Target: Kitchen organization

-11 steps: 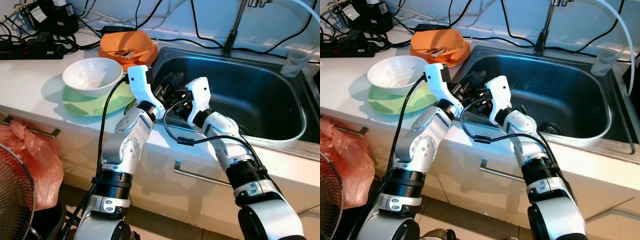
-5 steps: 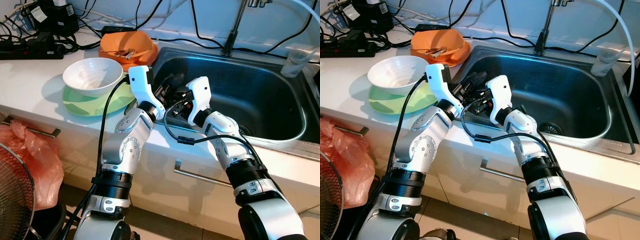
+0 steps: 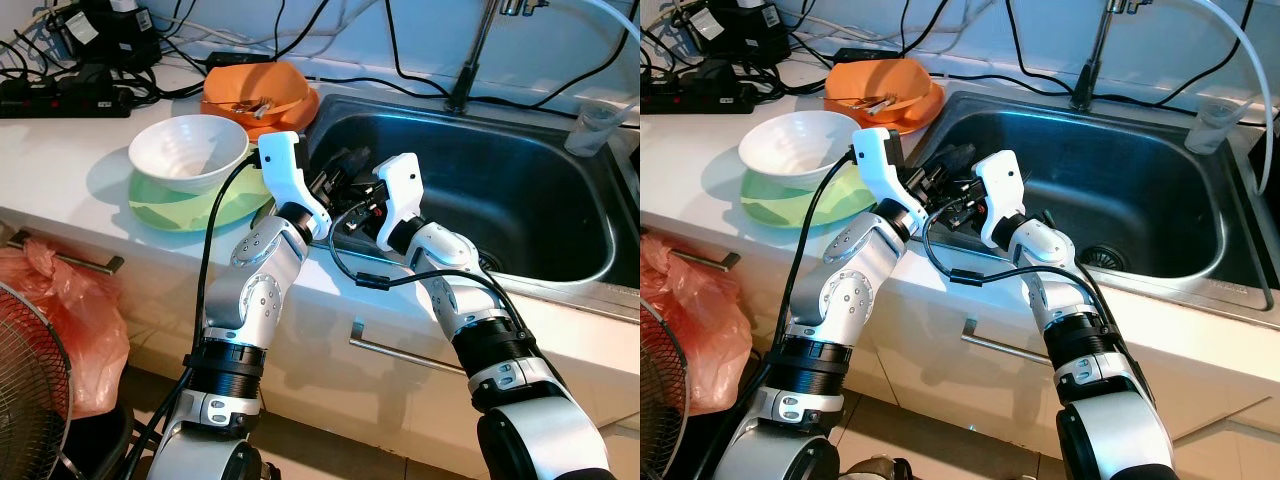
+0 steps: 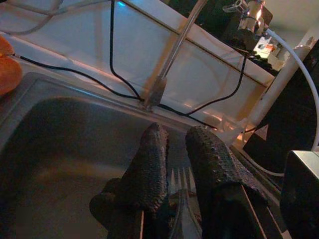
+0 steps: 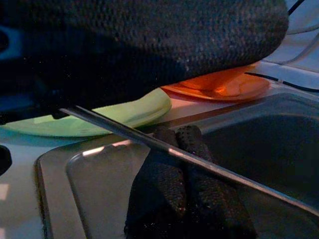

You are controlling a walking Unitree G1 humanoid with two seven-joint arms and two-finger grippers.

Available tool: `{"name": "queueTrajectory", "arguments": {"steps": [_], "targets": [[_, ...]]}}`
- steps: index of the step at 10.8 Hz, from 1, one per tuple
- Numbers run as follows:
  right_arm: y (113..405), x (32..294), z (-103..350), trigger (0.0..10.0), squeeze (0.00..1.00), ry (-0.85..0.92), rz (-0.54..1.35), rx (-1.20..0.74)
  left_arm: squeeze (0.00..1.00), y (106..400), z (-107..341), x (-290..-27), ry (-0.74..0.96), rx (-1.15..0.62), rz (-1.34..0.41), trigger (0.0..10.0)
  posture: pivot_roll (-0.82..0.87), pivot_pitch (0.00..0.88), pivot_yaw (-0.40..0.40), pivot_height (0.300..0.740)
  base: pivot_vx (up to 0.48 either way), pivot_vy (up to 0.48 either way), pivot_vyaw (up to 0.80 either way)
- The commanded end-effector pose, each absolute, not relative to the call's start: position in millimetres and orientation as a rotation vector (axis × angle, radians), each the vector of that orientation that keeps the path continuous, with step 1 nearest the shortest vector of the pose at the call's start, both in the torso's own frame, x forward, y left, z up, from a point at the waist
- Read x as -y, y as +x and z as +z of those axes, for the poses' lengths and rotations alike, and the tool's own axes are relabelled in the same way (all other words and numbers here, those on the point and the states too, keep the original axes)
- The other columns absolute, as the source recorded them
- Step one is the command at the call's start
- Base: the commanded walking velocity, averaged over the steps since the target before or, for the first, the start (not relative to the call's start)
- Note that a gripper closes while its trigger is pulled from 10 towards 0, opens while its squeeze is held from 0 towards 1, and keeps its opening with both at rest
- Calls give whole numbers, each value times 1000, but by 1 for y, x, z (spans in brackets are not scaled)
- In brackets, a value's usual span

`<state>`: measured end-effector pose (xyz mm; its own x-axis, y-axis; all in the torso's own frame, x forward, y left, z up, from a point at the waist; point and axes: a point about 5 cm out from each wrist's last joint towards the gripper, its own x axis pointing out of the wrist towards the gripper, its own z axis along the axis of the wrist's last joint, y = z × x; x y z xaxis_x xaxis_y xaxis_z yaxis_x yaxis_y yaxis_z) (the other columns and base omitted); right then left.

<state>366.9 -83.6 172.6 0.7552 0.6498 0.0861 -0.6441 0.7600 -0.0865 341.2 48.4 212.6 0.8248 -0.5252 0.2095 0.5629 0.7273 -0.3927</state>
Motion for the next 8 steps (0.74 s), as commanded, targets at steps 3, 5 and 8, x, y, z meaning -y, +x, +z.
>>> {"name": "queueTrajectory", "arguments": {"steps": [3,5,8], "targets": [[370,83,180,10000,0,-75,706,139,1000,338,217,-39,-452,99,-626,10000,24,34,-10,740,0,0,0],[370,83,180,10000,0,-79,705,138,1000,338,218,-39,-467,102,-630,10000,23,32,-11,740,0,0,0],[370,83,180,10000,0,-80,702,135,1000,336,218,-38,-473,103,-639,10000,27,32,-15,740,0,0,0]]}}
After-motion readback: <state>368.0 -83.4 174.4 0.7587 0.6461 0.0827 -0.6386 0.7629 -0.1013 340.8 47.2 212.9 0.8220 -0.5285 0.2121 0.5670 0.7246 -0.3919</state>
